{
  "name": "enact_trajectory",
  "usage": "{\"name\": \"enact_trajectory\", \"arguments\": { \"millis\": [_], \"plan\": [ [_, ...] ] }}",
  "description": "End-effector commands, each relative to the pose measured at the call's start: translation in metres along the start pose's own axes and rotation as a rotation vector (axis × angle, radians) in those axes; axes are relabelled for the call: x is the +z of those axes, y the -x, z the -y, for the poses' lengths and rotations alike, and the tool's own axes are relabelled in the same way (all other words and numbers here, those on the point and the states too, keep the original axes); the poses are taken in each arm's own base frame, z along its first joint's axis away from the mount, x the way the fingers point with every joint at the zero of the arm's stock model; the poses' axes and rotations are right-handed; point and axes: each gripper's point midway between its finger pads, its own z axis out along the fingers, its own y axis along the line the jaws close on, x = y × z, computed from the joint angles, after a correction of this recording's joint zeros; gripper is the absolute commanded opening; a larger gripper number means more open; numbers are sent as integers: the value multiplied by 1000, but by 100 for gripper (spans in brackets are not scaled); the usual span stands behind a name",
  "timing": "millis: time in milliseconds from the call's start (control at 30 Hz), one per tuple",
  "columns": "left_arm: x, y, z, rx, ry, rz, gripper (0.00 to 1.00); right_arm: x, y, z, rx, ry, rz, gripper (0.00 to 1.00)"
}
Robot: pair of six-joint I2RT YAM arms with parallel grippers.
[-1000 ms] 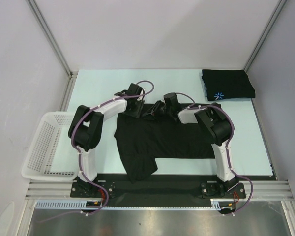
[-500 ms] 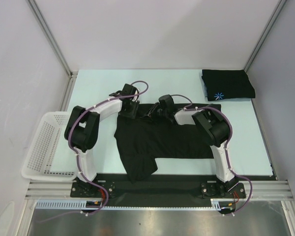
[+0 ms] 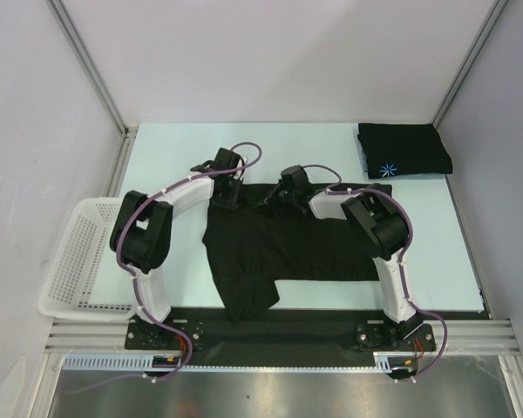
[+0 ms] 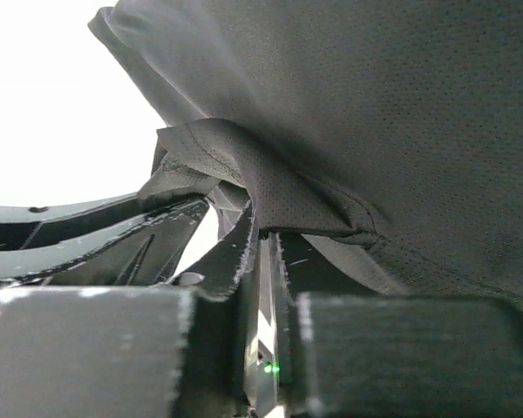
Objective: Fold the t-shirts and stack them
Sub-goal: Fold the tshirt
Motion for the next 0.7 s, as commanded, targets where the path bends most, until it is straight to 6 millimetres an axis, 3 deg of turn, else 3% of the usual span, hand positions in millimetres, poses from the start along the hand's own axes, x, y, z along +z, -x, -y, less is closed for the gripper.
{"name": "enact_trajectory", "arguments": {
  "millis": [0, 367, 667],
  "plan": [
    [-20, 14, -2, -6, -7, 66, 28, -7, -4, -17, -27, 35, -23, 3],
    [-34, 2, -5, -7, -2, 63, 14, -36, -9, -15, -94, 49, -112, 0],
    [-43, -21, 6, -38, -61, 44, 17, -55, -21, 1, -159, 11, -226, 0]
  ]
}}
